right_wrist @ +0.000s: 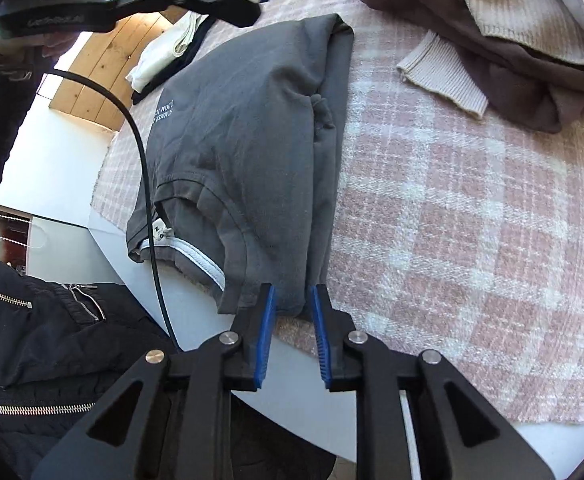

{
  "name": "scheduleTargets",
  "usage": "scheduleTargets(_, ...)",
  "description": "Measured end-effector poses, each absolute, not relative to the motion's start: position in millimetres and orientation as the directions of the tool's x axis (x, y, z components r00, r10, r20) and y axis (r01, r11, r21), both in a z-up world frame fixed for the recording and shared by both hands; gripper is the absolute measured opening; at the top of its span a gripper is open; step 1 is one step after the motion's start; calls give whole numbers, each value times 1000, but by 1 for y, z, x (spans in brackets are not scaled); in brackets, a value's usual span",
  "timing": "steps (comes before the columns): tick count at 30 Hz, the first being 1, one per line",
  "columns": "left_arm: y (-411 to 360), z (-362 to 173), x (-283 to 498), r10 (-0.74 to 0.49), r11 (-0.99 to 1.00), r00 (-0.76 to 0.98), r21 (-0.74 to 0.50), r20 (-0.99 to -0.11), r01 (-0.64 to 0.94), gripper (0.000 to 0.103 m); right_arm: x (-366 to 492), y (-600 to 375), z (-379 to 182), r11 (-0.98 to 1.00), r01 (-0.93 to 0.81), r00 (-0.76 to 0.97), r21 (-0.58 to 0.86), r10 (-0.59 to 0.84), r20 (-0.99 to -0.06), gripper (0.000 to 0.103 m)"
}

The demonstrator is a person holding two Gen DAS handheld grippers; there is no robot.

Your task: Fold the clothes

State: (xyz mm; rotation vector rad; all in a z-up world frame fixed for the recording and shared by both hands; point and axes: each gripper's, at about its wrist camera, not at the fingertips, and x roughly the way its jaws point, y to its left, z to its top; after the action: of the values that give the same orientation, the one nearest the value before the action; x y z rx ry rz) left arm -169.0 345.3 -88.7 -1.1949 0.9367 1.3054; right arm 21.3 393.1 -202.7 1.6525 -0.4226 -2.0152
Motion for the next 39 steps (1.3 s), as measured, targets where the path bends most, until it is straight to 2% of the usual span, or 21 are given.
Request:
scheduleTargets(3, 316, -108, -156, 213, -178, 150, -189, -965, -966, 25, -2, 402, -193, -799, 162, -194, 579, -601, -775, 21)
scheduleTargets(6, 293, -140, -125, 215, -242, 195, -245, -957, -939, 25, -33, 394, -193, -804, 200, -213, 560, -593, -776, 21)
scheduleTargets(11, 267, -181, -100, 233, -335, 223, -293, -947, -896, 25, -66, 365, -214, -792, 236, -97, 564, -596, -797, 21)
scheduleTargets(14, 259, -194, -96, 252, -374, 222, -307, -942, -875, 25, -66, 356, -213, -786, 269, -96, 556, -596, -797, 20)
scheduleTargets(16, 258, -193, -94, 271, -381, 217, -311, -938, -870, 25, -60, 350, -204, -777, 298, -101, 554, -603, -791, 4)
scheduleTargets(20, 262, -180, -88, 332, -375, 197, -321, -923, -870, 25, -50, 349, -181, -801, 345, -144, 490, -561, -815, 3)
scheduleTargets(22, 273, -167, -81, 386, -350, 179, -323, -905, -879, 25, -61, 365, -171, -834, 295, -208, 467, -533, -820, 6)
scheduleTargets(24, 291, -158, -73, 443, -323, 157, -321, -882, -890, 26, -90, 380, -173, -833, 201, -215, 516, -551, -806, 24)
scheduleTargets(25, 301, -156, -69, 466, -313, 146, -317, -872, -895, 26, -105, 385, -175, -832, 166, -224, 529, -554, -802, 29)
scheduleTargets(34, 357, -201, -39, 352, -251, 64, -160, -934, -955, 26, -193, 359, -218, -832, 83, -59, 548, -553, -831, 30)
scheduleTargets(39, 356, -200, -41, 354, -261, 86, -187, -931, -947, 26, -199, 372, -219, -705, -9, -72, 709, -707, -704, 30)
